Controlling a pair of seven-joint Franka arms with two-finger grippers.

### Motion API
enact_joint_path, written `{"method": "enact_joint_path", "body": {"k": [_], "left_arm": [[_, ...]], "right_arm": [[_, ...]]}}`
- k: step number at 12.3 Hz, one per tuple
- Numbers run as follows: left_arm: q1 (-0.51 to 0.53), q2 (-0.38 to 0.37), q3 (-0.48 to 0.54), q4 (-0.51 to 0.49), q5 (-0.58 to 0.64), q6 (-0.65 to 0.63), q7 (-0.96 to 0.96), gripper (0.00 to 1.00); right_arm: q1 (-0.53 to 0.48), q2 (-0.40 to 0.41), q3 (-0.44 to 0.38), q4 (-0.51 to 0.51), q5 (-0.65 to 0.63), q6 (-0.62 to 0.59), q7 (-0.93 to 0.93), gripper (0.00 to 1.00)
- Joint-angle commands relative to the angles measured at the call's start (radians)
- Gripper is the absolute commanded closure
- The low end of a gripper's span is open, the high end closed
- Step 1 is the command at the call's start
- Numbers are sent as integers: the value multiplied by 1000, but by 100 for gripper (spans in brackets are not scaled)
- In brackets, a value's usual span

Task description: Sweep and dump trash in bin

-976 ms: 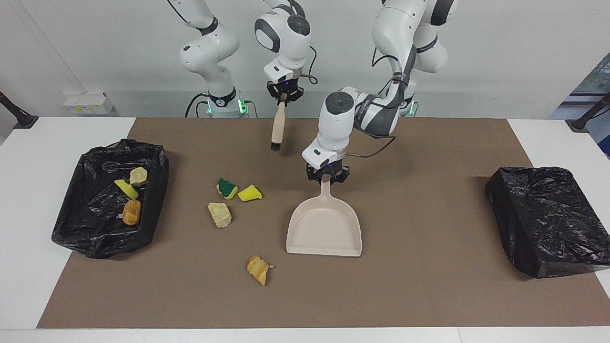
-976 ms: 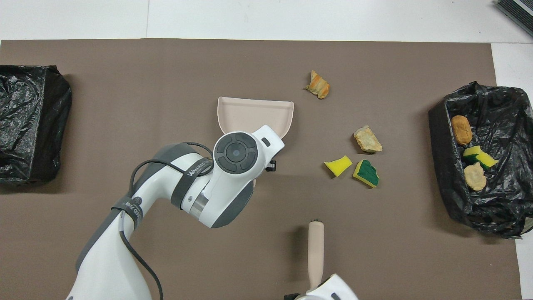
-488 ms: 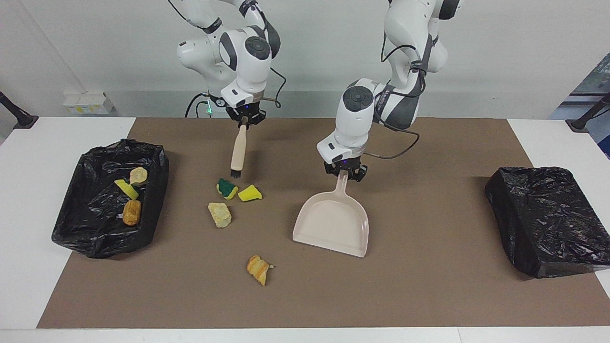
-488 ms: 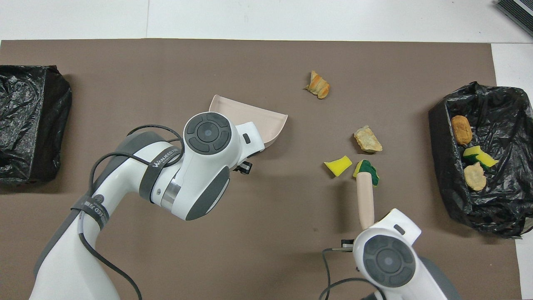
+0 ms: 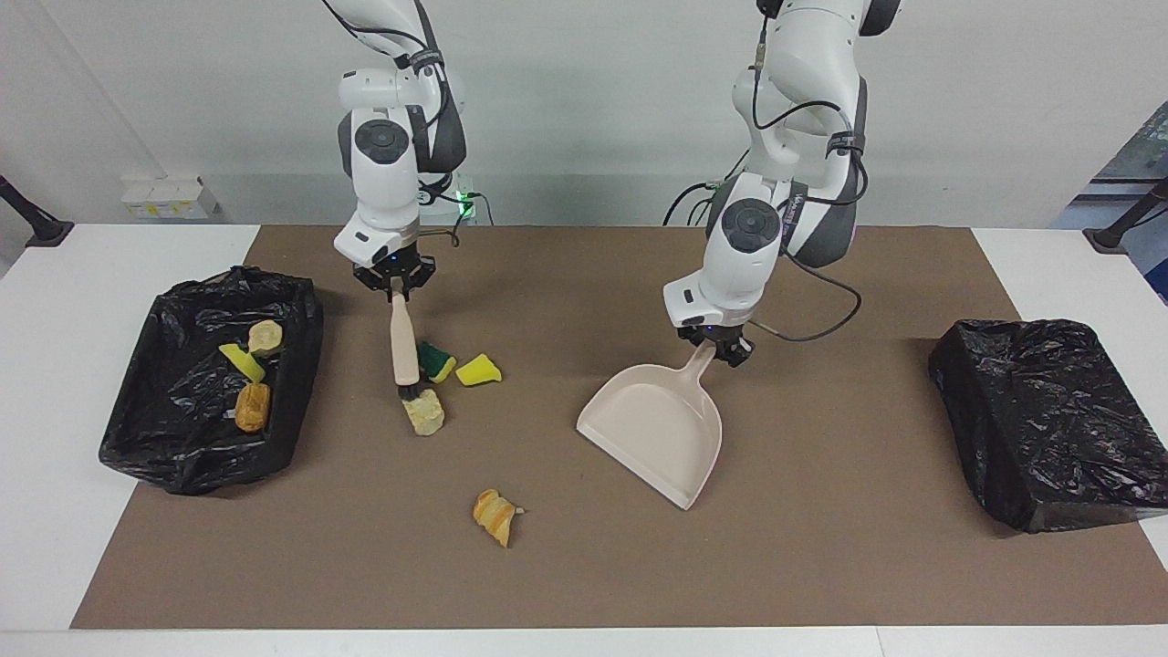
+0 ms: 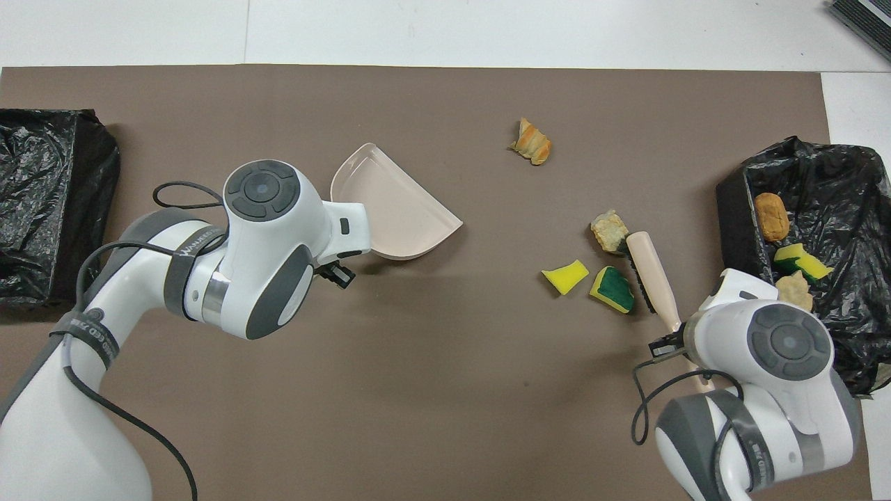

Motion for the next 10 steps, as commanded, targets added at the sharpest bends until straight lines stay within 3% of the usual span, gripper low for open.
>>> {"method": "enact_joint_path", "body": {"k": [1,2,3,4,7,10], "left_arm": [[59,-36,-9,-40,10,-7,66,77],[66,-34,-7,-43,10,-7,104,45],[74,-33,-7,-45,10,-4,165,22],[74,-31,-9,-43,10,8,213,9],[68,-31,-9,-45,10,22,235,5],[59,-22,-9,-62,10,39,232,7]], "right_arm": [[-11,59,12,79,-67,2,-118,100],[-15,89,11,87,-70,17,-136,100],[-31,113,11,93,-71,38,-138,100],[-45,120,14,95,-71,42,-144,100],[-8,127,20,92,-33,17,-80,100],[58,130,19,121,125,-26,-74,100]]}}
